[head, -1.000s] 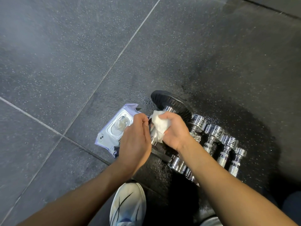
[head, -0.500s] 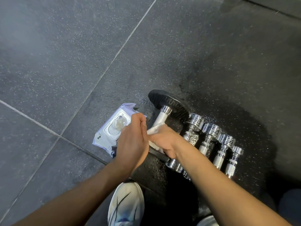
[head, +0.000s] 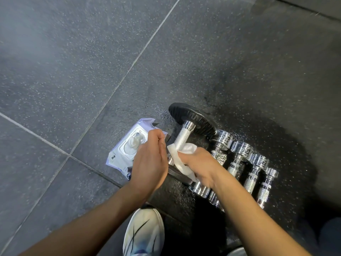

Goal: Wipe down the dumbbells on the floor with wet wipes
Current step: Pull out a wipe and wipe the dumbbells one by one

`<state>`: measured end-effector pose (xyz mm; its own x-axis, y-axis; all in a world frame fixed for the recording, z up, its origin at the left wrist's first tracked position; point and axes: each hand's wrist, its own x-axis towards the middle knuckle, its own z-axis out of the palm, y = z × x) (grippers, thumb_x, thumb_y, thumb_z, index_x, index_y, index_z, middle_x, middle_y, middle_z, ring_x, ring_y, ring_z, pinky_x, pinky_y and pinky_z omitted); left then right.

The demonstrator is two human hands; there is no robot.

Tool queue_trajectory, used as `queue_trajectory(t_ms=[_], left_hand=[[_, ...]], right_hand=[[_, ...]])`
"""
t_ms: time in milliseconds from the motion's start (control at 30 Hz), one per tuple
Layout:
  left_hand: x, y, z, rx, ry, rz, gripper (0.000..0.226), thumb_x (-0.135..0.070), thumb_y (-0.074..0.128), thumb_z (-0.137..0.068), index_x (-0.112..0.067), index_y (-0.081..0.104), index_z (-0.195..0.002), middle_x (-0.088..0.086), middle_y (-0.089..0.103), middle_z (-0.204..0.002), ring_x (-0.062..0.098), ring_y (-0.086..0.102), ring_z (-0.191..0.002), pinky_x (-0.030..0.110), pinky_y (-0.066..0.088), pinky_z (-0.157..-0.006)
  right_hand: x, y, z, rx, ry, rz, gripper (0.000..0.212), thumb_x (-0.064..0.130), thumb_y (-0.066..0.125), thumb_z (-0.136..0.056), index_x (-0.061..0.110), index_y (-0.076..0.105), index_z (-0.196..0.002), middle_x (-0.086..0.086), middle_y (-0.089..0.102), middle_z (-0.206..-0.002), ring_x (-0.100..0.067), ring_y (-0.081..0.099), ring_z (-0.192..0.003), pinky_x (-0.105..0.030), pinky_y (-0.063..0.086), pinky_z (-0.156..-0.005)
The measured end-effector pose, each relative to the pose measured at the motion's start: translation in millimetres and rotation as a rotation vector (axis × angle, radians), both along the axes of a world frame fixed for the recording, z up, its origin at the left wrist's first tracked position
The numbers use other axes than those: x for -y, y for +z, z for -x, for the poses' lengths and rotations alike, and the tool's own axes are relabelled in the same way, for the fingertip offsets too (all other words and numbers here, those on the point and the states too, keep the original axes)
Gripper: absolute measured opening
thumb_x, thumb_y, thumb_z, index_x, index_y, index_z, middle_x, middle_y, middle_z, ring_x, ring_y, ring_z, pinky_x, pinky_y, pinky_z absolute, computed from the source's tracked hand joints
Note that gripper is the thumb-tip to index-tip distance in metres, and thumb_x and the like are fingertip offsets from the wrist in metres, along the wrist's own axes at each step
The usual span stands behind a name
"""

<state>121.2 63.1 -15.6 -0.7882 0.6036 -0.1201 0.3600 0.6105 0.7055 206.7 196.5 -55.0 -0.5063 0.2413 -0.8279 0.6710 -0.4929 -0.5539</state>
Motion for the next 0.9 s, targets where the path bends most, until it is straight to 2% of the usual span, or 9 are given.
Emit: queue_trajectory(t_ms=[100,233,333,433,600,667,767,800,900], left_hand=[[-0.9,0.6,-1.0,-0.013,-0.001,0.003,0.012,-0.029,0.035,-0.107,-0.037,0.033,-0.099,-0.001,0.057,-0.074,0.035,0.057,-0.071,0.054,0.048,-0.068],[-0.4,0.0,-1.1,-0.023,-0.002,-0.017,0.009,-0.028,0.035,-0.107,-0.034,0.036,-0.1,-0.001,0.057,-0.074,0.03,0.057,-0.07,0.054,0.048,-0.066],[-0.6,0.6,-0.4,-0.026,-0.007,-0.025,0.01,-0.028,0.034,-0.107,-0.031,0.037,-0.098,-0.002,0.055,-0.072,0.03,0.055,-0.067,0.055,0.047,-0.064],[-0.3,1.0,-0.6,-0.029,-0.009,-0.014,0.013,-0.026,0.037,-0.107,-0.034,0.035,-0.098,-0.003,0.054,-0.072,0.028,0.054,-0.067,0.054,0.047,-0.065],[-0.9,0.0,-2.7,-0.039,-0.012,-0.002,0.011,-0.027,0.037,-0.107,-0.035,0.036,-0.101,-0.006,0.058,-0.078,0.028,0.058,-0.071,0.052,0.049,-0.067],[-0.5,-1.1,-3.3,-0.043,-0.012,-0.003,0.012,-0.025,0.038,-0.107,-0.035,0.035,-0.101,-0.005,0.059,-0.078,0.029,0.058,-0.071,0.052,0.049,-0.067],[-0.7,-2.2,-2.3,-0.043,-0.011,-0.006,0.014,-0.023,0.039,-0.106,-0.035,0.035,-0.1,-0.004,0.059,-0.077,0.03,0.058,-0.07,0.052,0.049,-0.066],[-0.7,-3.0,-2.1,-0.045,-0.011,-0.005,0.013,-0.023,0.039,-0.106,-0.034,0.036,-0.1,-0.005,0.058,-0.076,0.029,0.058,-0.069,0.052,0.049,-0.065],[-0.2,-3.4,-2.0,-0.048,-0.012,-0.006,0.01,-0.024,0.039,-0.106,-0.032,0.038,-0.1,-0.006,0.058,-0.074,0.027,0.058,-0.068,0.051,0.049,-0.063]], right_hand=[[2.5,-6.4,11.4,-0.043,-0.206,0.288,0.038,0.012,0.079,-0.085,-0.001,0.072,-0.12,-0.014,0.067,-0.1,-0.019,0.066,-0.071,-0.029,0.053,-0.062],[6.7,2.8,25.2,-0.169,-0.309,0.435,0.025,0.003,0.055,-0.097,-0.005,0.07,-0.116,-0.018,0.073,-0.098,-0.029,0.071,-0.087,-0.035,0.058,-0.073],[-2.8,2.5,35.9,-0.239,-0.504,0.406,0.039,0.0,0.052,-0.096,-0.012,0.053,-0.133,-0.032,0.064,-0.122,-0.045,0.061,-0.118,-0.049,0.053,-0.097],[-12.6,0.9,36.2,-0.324,-0.639,0.4,0.05,-0.001,0.055,-0.093,-0.014,0.047,-0.141,-0.032,0.056,-0.133,-0.043,0.057,-0.123,-0.053,0.041,-0.115],[-10.5,3.4,27.2,-0.261,-0.675,0.298,0.034,-0.015,0.048,-0.09,-0.015,0.06,-0.121,-0.028,0.065,-0.121,-0.04,0.062,-0.118,-0.048,0.047,-0.108],[-7.4,19.6,30.3,-0.155,-0.668,0.135,0.025,-0.015,0.041,-0.092,-0.009,0.061,-0.106,-0.025,0.07,-0.104,-0.035,0.066,-0.103,-0.039,0.052,-0.091],[2.4,56.5,36.9,-0.135,-0.52,-0.077,0.007,0.002,0.054,-0.092,0.007,0.057,-0.096,-0.011,0.06,-0.081,-0.022,0.057,-0.072,-0.035,0.047,-0.059],[6.4,68.1,38.4,-0.156,-0.421,-0.118,0.012,0.007,0.057,-0.09,0.008,0.058,-0.102,-0.012,0.063,-0.087,-0.022,0.059,-0.074,-0.041,0.05,-0.057],[12.9,73.4,39.4,-0.093,-0.057,-0.313,0.043,0.027,0.054,-0.094,0.021,0.052,-0.137,-0.007,0.058,-0.138,-0.024,0.064,-0.11,-0.043,0.054,-0.088]])
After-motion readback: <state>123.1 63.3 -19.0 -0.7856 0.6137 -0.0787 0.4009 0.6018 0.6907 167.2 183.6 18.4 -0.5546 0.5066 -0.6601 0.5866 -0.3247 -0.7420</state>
